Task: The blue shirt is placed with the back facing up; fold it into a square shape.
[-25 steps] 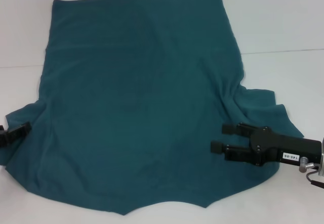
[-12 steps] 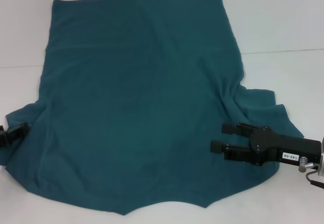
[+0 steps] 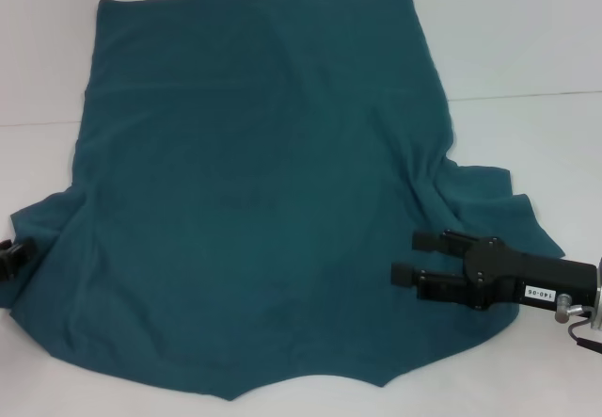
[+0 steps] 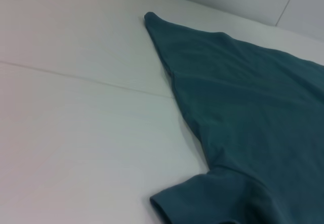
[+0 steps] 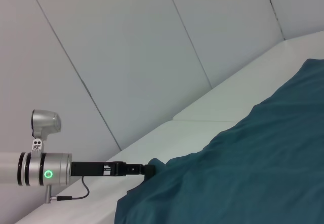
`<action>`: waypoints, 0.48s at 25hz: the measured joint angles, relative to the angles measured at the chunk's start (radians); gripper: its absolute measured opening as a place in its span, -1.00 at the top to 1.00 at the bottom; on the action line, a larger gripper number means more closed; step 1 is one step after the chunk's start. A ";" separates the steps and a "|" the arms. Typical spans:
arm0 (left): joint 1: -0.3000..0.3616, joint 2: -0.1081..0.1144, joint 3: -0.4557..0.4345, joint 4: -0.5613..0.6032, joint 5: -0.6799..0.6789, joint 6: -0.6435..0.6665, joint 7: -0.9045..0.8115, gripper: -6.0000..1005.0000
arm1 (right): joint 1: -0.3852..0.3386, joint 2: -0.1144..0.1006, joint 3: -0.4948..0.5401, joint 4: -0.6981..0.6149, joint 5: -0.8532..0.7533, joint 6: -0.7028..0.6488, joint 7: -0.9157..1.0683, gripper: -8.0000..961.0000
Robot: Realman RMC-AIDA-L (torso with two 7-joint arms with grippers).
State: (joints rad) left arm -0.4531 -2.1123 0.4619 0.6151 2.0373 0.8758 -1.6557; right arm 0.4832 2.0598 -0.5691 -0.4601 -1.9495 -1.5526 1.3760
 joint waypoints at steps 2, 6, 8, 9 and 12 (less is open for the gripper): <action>-0.002 0.000 0.000 0.000 0.004 0.000 0.000 0.04 | -0.001 0.000 0.000 0.000 0.000 0.000 0.000 -0.89; -0.005 0.000 0.000 0.000 0.006 0.000 0.000 0.32 | -0.002 0.000 0.000 0.000 0.000 0.000 0.000 -0.89; -0.005 0.000 0.000 0.001 0.006 0.000 -0.001 0.46 | -0.002 0.000 0.001 0.000 0.001 0.000 0.000 -0.89; -0.005 0.000 0.000 0.003 0.006 0.001 -0.001 0.55 | -0.002 0.000 0.001 0.001 0.001 0.000 0.000 -0.89; -0.006 0.000 0.000 0.007 0.006 0.001 -0.001 0.82 | -0.001 0.001 0.008 0.004 0.001 0.000 -0.003 -0.89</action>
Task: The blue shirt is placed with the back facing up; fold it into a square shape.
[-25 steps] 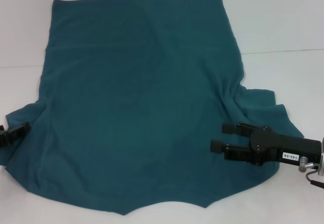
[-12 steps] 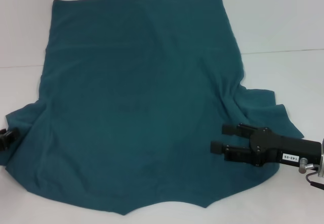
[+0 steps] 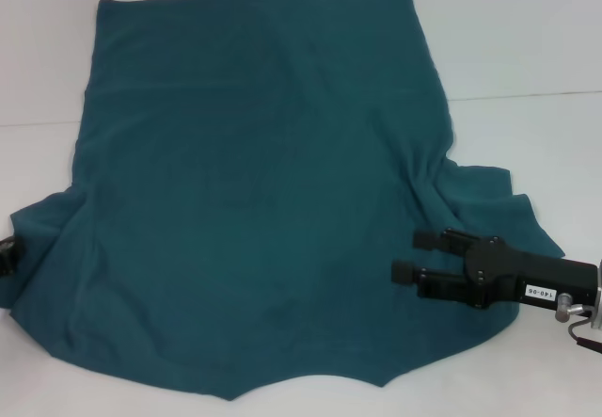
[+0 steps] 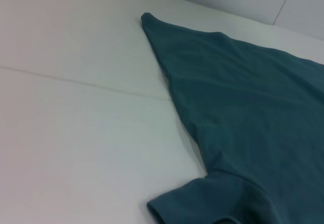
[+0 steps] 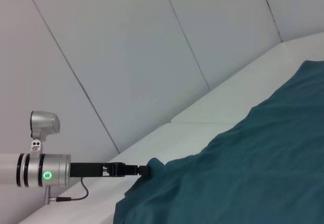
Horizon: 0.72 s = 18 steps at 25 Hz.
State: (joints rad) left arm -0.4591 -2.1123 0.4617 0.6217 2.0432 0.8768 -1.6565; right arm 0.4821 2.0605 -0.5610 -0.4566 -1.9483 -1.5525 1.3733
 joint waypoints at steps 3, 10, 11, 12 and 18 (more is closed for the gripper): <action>-0.001 0.001 0.000 0.004 0.000 0.000 0.000 0.94 | 0.002 0.004 0.005 0.002 0.000 0.000 -0.003 -0.89; 0.006 0.009 -0.010 0.035 0.000 0.001 -0.008 0.99 | 0.004 0.019 0.017 0.003 0.002 0.000 -0.006 -0.90; 0.009 0.010 -0.011 0.043 0.000 0.002 -0.011 0.99 | 0.004 0.021 0.017 0.003 0.004 0.002 -0.007 -0.90; 0.013 0.011 -0.011 0.053 0.001 0.004 -0.019 0.99 | 0.004 0.023 0.017 0.003 0.005 0.003 -0.007 -0.90; 0.027 0.018 -0.011 0.097 0.003 0.009 -0.042 0.99 | 0.005 0.025 0.018 0.020 0.009 0.005 -0.011 -0.90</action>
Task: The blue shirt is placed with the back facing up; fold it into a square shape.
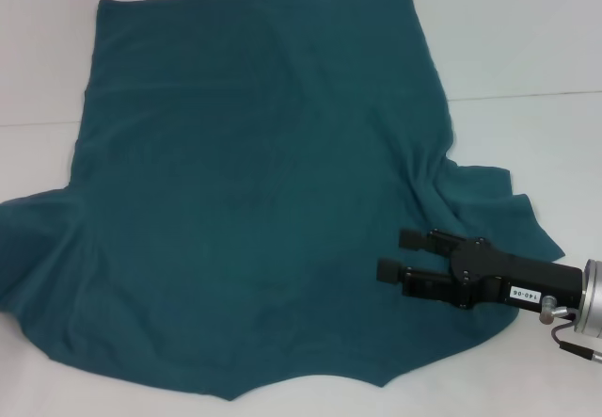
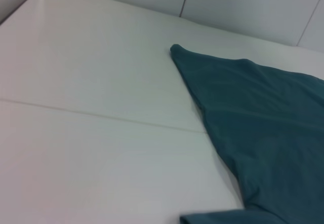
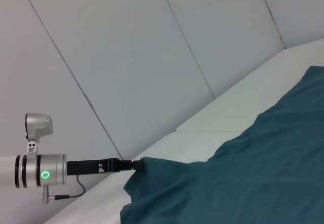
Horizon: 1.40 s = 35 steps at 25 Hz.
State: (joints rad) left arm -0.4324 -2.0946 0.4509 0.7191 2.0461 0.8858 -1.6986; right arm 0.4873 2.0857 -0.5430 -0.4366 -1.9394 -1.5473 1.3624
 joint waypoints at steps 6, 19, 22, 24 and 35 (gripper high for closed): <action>0.000 0.005 -0.001 0.020 0.002 -0.001 -0.002 0.99 | 0.000 0.000 0.000 0.007 0.001 0.001 -0.002 -0.90; -0.010 0.008 0.011 0.064 0.028 0.231 -0.134 0.99 | 0.002 0.000 -0.005 0.009 0.001 0.004 -0.002 -0.90; -0.017 0.004 0.011 0.064 0.027 0.286 -0.171 0.99 | 0.002 0.000 -0.008 0.009 0.001 0.006 -0.005 -0.90; -0.026 -0.001 0.011 0.056 0.022 0.307 -0.185 0.99 | 0.002 0.000 -0.009 0.009 0.001 0.007 -0.009 -0.90; -0.074 -0.014 0.005 0.038 0.015 0.351 -0.236 0.99 | -0.003 0.000 -0.009 0.010 -0.002 0.009 -0.012 -0.90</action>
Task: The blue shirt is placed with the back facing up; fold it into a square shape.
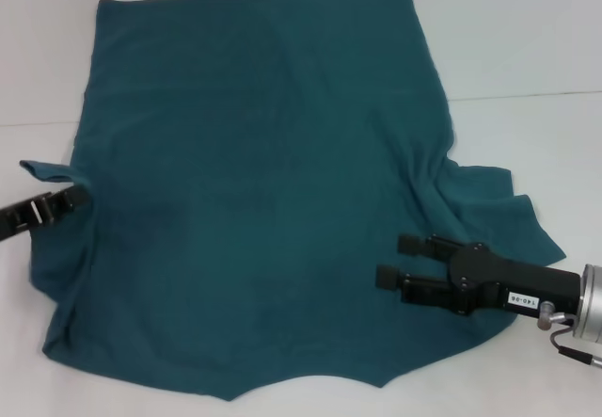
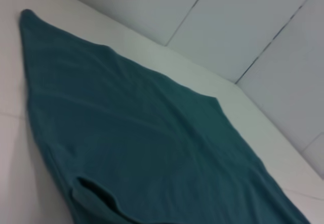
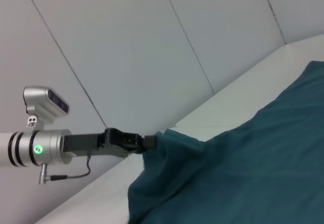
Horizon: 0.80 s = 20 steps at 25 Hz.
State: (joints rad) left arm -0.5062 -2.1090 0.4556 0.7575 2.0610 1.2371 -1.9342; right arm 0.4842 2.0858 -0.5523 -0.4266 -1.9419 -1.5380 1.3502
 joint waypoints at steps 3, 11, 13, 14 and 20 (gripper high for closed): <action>0.000 0.006 -0.003 0.017 -0.013 0.019 -0.018 0.99 | -0.002 0.000 0.000 0.000 0.000 0.005 0.000 -0.90; -0.012 -0.002 0.002 -0.022 -0.051 0.024 -0.013 0.96 | -0.003 0.000 0.000 0.002 0.000 0.012 -0.002 -0.90; -0.023 -0.006 0.001 -0.058 -0.056 0.002 -0.001 0.96 | -0.002 0.000 -0.001 0.002 -0.001 0.012 -0.002 -0.90; -0.026 -0.008 0.000 -0.072 -0.059 -0.007 0.005 0.95 | -0.002 0.000 -0.001 0.002 -0.002 0.012 -0.002 -0.90; -0.028 -0.025 0.001 -0.124 -0.125 -0.029 0.072 0.90 | -0.001 0.000 -0.001 0.003 -0.003 0.012 -0.002 -0.90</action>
State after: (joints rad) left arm -0.5337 -2.1339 0.4569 0.6335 1.9361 1.2080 -1.8621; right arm 0.4831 2.0858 -0.5538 -0.4240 -1.9450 -1.5259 1.3482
